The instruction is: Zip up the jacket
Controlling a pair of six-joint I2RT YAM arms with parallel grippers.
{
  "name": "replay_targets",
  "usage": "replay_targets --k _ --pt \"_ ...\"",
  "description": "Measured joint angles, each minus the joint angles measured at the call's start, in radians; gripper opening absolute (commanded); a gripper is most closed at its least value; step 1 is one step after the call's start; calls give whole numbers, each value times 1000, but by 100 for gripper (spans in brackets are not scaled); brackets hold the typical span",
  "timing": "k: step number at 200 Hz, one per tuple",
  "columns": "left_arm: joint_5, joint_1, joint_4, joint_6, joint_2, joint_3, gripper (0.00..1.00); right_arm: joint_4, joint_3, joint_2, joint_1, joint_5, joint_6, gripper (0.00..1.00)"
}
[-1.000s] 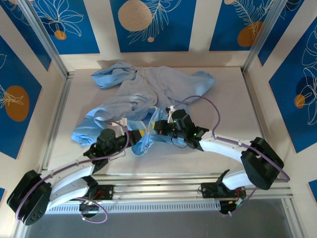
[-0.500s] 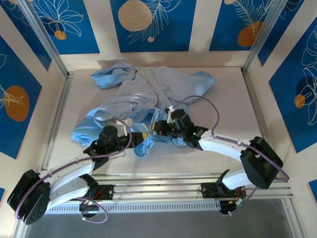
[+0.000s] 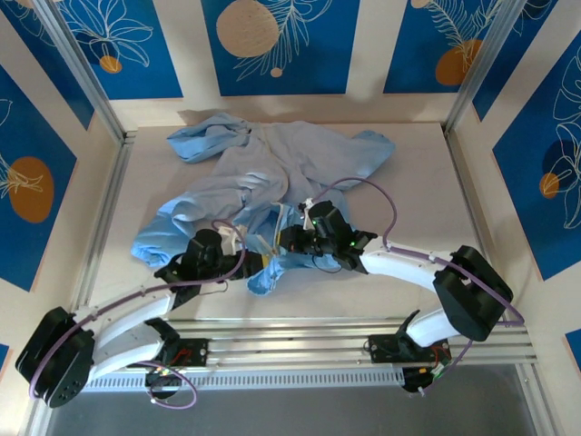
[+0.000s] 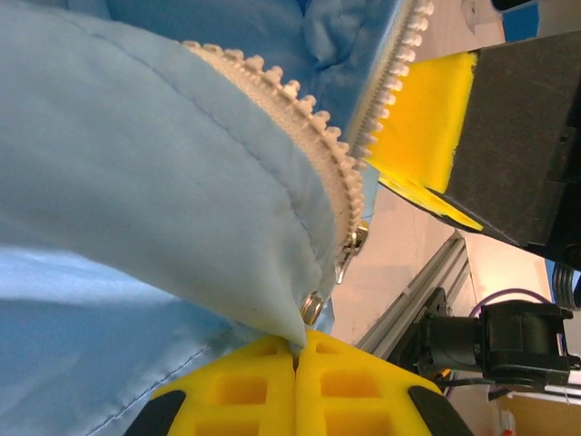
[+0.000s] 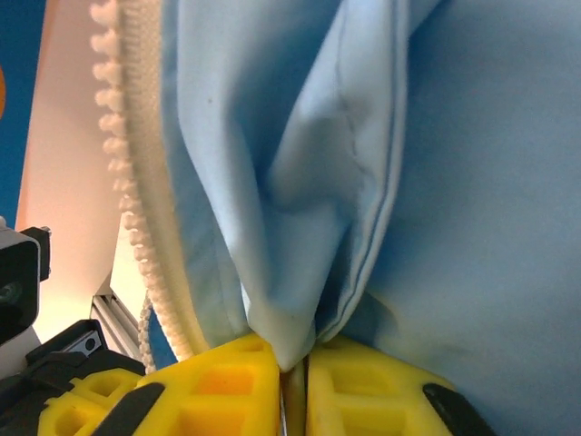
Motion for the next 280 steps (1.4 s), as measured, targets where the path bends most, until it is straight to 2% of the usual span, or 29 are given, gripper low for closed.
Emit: replay_targets --k 35,75,141,208,241,280 --pt "52 11 17 -27 85 0 0 -45 0 0 2 -4 -19 30" --pt "89 23 11 -38 116 2 0 -121 14 0 2 -8 -48 38" --pt "141 32 -53 -38 122 27 0 -323 99 -32 18 31 -180 40" --pt "172 37 -190 -32 63 93 0 -415 127 -83 28 53 -304 40" --pt "185 43 -252 -14 45 129 0 -466 218 -84 50 64 -435 40" --pt "189 48 -289 -7 45 133 0 -510 245 -147 126 114 -689 41"
